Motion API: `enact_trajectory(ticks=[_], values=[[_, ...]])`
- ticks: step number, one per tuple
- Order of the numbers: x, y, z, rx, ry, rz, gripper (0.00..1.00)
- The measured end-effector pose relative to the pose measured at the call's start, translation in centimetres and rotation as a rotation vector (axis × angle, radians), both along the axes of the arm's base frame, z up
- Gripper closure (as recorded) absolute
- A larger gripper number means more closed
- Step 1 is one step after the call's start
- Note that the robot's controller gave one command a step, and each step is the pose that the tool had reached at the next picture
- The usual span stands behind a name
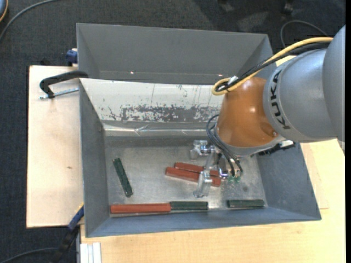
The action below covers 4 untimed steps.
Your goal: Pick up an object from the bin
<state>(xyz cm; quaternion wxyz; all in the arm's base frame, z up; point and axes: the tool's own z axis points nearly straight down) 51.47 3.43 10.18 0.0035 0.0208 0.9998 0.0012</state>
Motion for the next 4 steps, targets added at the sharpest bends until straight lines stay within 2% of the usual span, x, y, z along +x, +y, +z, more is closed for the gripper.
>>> enact_trajectory(ticks=[1,2,3,4], values=[[0.3,-1.7,0.8,0.000,0.002,-0.194,0.00],[0.0,-0.5,-3.2,0.001,0.011,-0.408,0.00],[0.0,-0.5,-3.2,0.000,0.008,-0.407,0.00],[0.0,-0.5,-3.2,-0.001,0.008,-0.406,1.00]])
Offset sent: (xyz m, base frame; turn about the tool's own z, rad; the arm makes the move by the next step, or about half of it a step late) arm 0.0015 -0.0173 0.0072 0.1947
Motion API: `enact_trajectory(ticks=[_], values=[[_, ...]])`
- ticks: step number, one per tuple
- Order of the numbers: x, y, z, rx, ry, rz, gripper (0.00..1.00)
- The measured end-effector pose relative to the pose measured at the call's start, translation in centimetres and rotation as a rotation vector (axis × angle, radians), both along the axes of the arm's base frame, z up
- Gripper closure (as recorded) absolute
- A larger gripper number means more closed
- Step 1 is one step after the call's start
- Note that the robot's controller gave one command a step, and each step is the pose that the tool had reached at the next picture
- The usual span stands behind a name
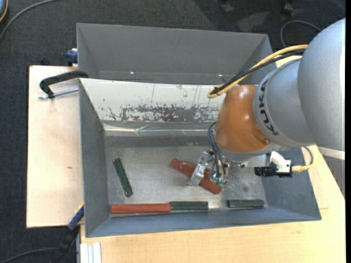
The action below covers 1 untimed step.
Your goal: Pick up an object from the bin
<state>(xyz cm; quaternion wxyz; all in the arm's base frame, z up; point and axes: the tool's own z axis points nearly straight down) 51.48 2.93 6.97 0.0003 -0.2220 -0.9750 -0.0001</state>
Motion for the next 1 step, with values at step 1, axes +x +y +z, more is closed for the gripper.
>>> enact_trajectory(ticks=[1], values=[[0.24,0.08,13.37,0.001,-0.011,0.002,1.00]])
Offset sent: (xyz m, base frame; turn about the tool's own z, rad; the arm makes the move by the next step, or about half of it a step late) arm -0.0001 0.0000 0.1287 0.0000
